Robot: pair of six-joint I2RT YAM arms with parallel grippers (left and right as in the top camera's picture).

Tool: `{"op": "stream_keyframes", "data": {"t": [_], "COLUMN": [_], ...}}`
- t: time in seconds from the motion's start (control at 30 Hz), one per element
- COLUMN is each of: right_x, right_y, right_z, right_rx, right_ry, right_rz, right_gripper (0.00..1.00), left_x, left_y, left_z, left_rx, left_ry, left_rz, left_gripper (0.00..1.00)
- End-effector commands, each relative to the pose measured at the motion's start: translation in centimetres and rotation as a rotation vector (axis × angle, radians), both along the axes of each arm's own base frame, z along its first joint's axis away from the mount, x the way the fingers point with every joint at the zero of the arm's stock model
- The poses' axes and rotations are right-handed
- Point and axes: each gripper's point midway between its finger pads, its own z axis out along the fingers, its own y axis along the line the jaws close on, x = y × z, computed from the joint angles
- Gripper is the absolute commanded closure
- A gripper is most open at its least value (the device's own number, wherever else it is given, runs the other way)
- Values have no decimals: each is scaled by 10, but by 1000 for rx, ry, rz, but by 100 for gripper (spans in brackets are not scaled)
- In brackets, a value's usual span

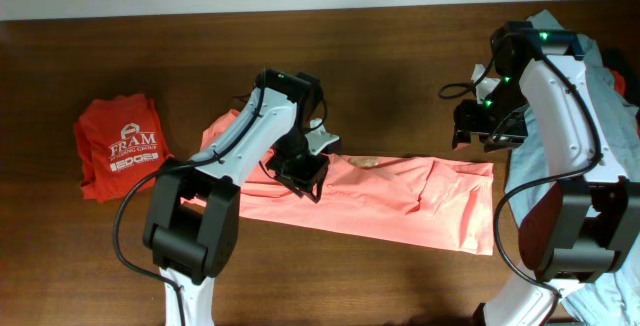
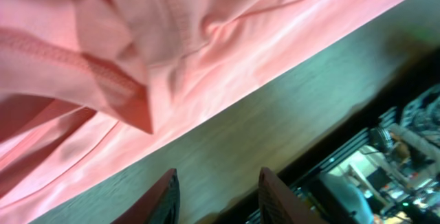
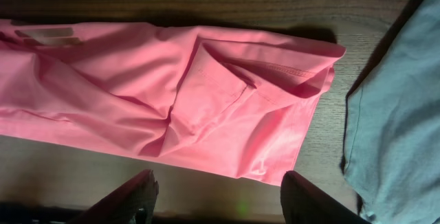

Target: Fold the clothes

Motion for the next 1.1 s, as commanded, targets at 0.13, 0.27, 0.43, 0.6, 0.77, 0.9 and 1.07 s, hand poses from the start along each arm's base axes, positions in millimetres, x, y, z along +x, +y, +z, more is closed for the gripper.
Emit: {"op": "stream_keyframes", "data": {"t": [0.13, 0.27, 0.43, 0.6, 0.77, 0.9, 1.07], "right_x": [-3, -3, -3, -3, -4, -4, -4], "right_y": [0, 0, 0, 0, 0, 0, 0], "right_z": [4, 4, 4, 4, 4, 4, 4], "right_rx": [-3, -3, -3, -3, -3, -3, -3], "right_ry": [2, 2, 2, 5, 6, 7, 5], "right_rz": [13, 13, 13, 13, 13, 13, 13], "right_gripper": [37, 37, 37, 37, 37, 37, 37], "left_x": [33, 51, 59, 57, 49, 46, 14], "left_y": [-5, -15, -25, -24, -20, -19, -2], "left_z": [2, 0, -5, -17, -36, -43, -40], "left_rx": [-3, -37, -61, -61, -51, -50, 49], "left_ry": [-167, -239, -282, -279, -263, -260, -109], "left_rz": [15, 40, 28, 28, 27, 27, 103], "left_gripper": [62, 62, 58, 58, 66, 96, 99]}}
